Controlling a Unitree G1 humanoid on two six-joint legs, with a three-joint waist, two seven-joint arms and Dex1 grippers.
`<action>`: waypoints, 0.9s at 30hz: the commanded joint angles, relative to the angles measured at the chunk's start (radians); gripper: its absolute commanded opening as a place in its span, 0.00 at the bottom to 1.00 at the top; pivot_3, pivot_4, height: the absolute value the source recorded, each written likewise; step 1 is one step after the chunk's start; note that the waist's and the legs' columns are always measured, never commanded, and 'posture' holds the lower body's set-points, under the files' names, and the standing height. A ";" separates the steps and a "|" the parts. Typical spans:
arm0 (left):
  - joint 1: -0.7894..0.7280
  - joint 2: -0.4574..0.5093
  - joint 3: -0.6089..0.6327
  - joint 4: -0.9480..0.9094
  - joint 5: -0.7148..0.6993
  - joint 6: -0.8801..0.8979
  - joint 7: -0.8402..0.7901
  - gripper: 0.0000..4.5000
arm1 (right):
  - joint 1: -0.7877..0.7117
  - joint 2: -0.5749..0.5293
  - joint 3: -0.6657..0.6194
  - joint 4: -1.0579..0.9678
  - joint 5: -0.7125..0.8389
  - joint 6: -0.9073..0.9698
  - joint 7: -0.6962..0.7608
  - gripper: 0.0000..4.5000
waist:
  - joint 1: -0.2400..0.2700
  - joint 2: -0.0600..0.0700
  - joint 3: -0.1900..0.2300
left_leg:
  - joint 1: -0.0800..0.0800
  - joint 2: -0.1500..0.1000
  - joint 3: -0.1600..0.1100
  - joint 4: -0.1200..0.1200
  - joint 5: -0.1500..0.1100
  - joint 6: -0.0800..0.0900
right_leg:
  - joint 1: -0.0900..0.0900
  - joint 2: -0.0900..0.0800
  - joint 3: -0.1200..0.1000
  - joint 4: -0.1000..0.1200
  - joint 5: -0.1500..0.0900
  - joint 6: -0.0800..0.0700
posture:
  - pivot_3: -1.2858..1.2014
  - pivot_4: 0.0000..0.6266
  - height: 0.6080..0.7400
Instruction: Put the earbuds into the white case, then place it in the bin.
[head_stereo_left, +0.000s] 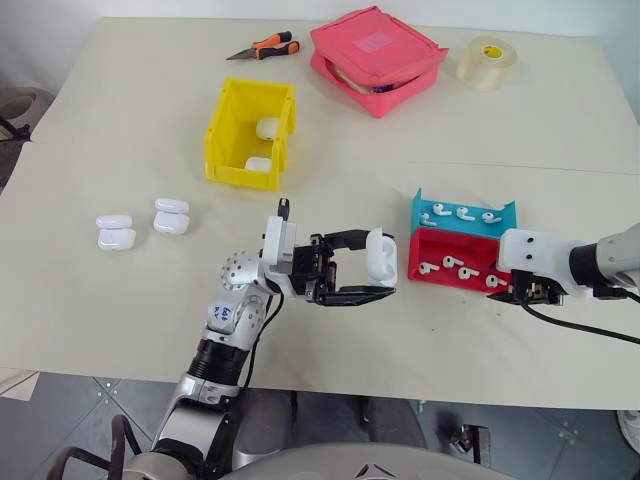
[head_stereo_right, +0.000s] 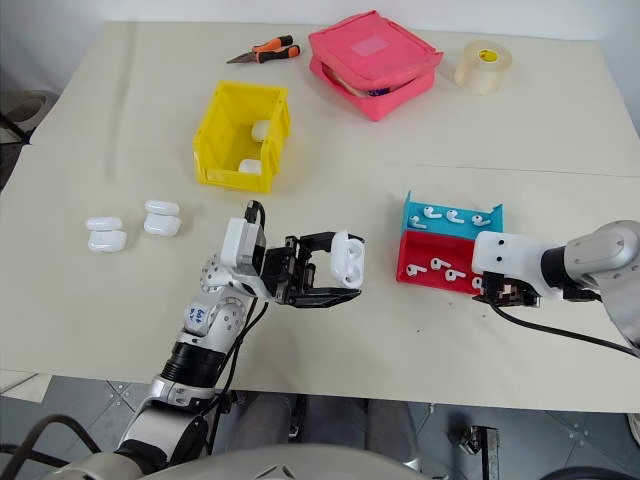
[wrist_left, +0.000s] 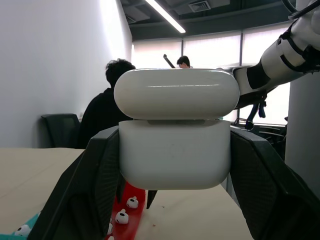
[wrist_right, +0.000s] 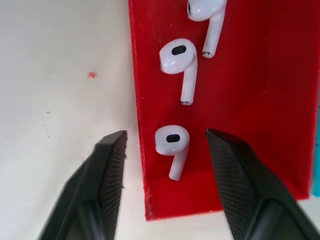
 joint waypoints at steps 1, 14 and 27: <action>0.002 0.001 0.000 -0.046 -0.012 -0.002 0.001 0.62 | -0.020 0.010 -0.006 -0.001 -0.015 -0.010 0.012 0.31 | 0.000 0.000 0.000 | 0.000 0.000 0.000 0.000 0.000 0.000 | 0.000 0.000 0.000 0.000 0.000 0.000 | 0.52 0.24 1.00; 0.001 0.014 0.003 -0.050 -0.011 -0.003 -0.001 0.62 | -0.036 0.034 -0.016 -0.007 -0.026 -0.003 0.030 0.01 | -0.002 0.000 0.000 | 0.000 0.000 0.000 0.002 0.000 0.000 | 0.000 0.000 0.000 0.002 0.000 0.000 | 0.52 0.24 1.00; 0.009 0.023 0.000 -0.056 -0.013 0.008 -0.001 0.62 | -0.016 0.022 -0.122 -0.012 0.064 -0.048 0.082 0.52 | -0.001 0.000 0.000 | 0.000 0.000 0.000 0.002 0.000 0.000 | 0.000 0.000 0.000 0.002 0.000 0.000 | 0.52 0.24 1.00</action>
